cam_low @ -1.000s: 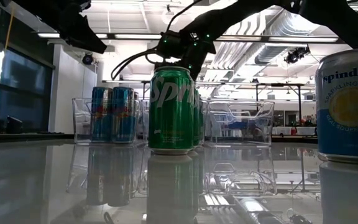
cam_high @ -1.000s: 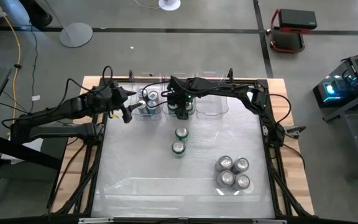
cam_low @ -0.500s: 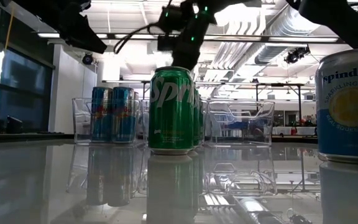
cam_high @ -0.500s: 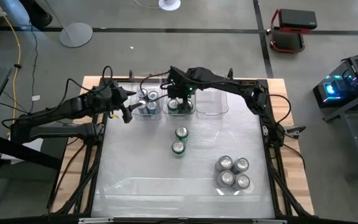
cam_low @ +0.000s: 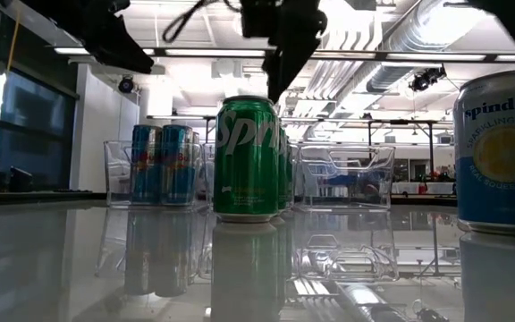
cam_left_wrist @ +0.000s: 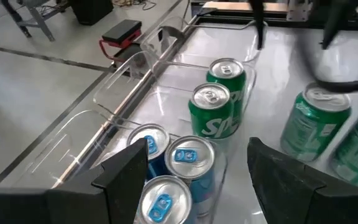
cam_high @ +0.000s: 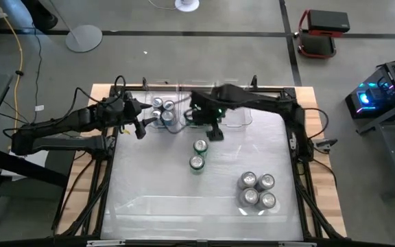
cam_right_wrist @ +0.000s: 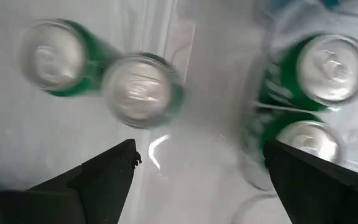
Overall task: Sort soda cans
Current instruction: Put the bottom green soda can into the center transparent bin
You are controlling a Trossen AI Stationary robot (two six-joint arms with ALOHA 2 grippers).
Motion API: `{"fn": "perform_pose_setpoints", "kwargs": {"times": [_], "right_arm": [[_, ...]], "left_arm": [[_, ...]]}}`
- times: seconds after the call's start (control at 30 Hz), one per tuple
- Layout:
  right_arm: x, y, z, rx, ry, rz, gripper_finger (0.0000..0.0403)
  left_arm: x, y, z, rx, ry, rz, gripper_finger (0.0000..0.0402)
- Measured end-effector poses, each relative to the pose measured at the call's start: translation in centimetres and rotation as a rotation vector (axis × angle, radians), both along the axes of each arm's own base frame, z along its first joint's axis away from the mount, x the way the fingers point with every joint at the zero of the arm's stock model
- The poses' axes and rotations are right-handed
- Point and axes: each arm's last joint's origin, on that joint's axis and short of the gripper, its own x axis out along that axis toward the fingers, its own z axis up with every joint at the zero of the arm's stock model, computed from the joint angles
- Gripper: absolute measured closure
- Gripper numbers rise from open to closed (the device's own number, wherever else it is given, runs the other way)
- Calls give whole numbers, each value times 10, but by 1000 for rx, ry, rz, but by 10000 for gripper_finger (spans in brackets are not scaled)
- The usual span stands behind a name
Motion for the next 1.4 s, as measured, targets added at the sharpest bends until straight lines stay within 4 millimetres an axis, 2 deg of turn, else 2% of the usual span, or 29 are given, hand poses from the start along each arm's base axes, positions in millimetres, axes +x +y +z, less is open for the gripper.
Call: {"fn": "perform_pose_setpoints", "kwargs": {"times": [0.17,0.3,0.43,0.57,0.73,0.9,1.23,1.4], "right_arm": [[-19,45,-8,19,-136,-13,61],[-34,82,-16,-7,-324,-11,61],[-43,106,-36,29,-412,54,61],[-39,123,-52,65,-468,157,61],[-26,128,-73,2,-476,177,61],[-13,125,-70,-20,-571,208,61],[-4,117,-104,-15,-449,211,61],[-4,117,-108,-13,-432,215,61]], "left_arm": [[5,-8,-1,-11,-55,-48,148],[15,-18,-12,3,-165,-132,148],[23,-30,-21,-7,-287,-218,148],[28,-39,-23,-17,-319,-257,148],[35,-44,-28,-68,-321,-217,148],[42,-48,-30,-87,-332,-225,148],[43,-48,-28,-91,-354,-224,148],[43,-48,-28,-95,-354,-221,148]]}}
